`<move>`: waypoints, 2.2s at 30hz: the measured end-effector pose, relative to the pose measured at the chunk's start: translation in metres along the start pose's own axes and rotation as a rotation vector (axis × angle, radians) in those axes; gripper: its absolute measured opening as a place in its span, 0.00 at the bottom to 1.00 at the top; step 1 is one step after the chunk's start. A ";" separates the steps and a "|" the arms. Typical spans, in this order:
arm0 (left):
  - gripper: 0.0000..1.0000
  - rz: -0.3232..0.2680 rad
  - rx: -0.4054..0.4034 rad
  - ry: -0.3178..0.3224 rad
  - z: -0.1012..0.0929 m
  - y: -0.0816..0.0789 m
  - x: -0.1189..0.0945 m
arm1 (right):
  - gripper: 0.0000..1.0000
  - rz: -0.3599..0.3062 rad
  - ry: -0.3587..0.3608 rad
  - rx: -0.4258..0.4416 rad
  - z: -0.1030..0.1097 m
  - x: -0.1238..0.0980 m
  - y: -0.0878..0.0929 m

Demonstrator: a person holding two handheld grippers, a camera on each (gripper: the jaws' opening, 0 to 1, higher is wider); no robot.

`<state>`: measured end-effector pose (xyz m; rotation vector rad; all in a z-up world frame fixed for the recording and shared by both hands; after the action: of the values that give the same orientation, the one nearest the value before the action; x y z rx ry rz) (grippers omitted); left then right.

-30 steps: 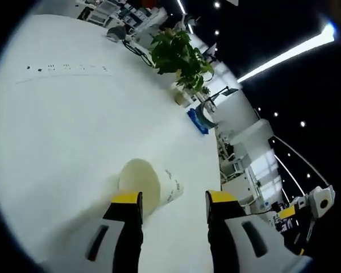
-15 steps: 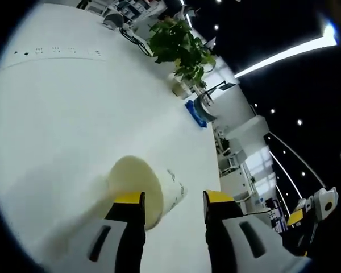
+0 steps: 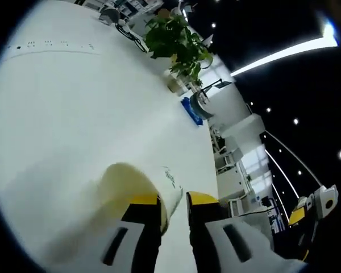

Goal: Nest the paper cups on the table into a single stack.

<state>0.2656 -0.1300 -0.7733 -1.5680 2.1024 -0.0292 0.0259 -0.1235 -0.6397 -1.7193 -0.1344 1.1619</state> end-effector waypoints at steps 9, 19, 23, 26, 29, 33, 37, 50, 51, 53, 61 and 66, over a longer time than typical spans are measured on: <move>0.00 -0.012 0.015 -0.006 -0.005 0.005 -0.003 | 0.92 -0.009 -0.009 -0.005 0.003 0.001 -0.004; 0.00 -0.021 0.036 -0.012 -0.014 0.002 -0.018 | 0.92 -0.005 -0.013 -0.016 0.005 0.003 -0.003; 0.00 -0.018 0.058 -0.032 -0.015 -0.001 -0.031 | 0.92 -0.011 -0.013 -0.020 0.004 0.002 -0.006; 0.00 -0.009 0.076 -0.049 -0.012 -0.003 -0.042 | 0.92 -0.011 -0.015 -0.026 0.004 0.003 -0.006; 0.00 -0.001 0.096 -0.071 -0.015 -0.003 -0.053 | 0.92 -0.014 -0.018 -0.032 0.003 0.005 -0.007; 0.00 0.014 0.128 -0.102 -0.028 -0.001 -0.068 | 0.92 -0.015 -0.026 -0.042 0.004 0.008 -0.008; 0.00 0.038 0.142 -0.127 -0.040 0.004 -0.087 | 0.91 -0.013 -0.035 -0.049 0.004 0.009 -0.010; 0.00 0.182 0.353 -0.279 -0.062 0.016 -0.146 | 0.91 -0.014 -0.051 -0.078 0.004 0.012 -0.012; 0.00 0.195 0.368 -0.293 -0.063 0.017 -0.149 | 0.91 -0.013 -0.053 -0.080 0.004 0.012 -0.012; 0.00 0.224 0.390 -0.317 -0.065 0.021 -0.155 | 0.91 -0.015 -0.055 -0.080 0.004 0.012 -0.013; 0.00 0.349 0.485 -0.407 -0.066 0.035 -0.179 | 0.91 -0.024 -0.069 -0.096 0.004 0.019 -0.019; 0.00 0.402 0.553 -0.460 -0.069 0.037 -0.190 | 0.91 -0.027 -0.081 -0.108 0.006 0.022 -0.020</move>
<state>0.2423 0.0342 -0.6519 -0.7330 1.7926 -0.0912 0.0414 -0.0968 -0.6383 -1.7596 -0.2727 1.2238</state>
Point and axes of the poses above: the point that each gripper's makers call its tool centre point, and the gripper's own axes: x roughly forward along the fingers, z roughly to its left, y roughly out of its underside, the point moved 7 cm from there along -x, roughly backward along the fingers, and after that the axes turned 10 degrees about -x, right-handed, at the moved point
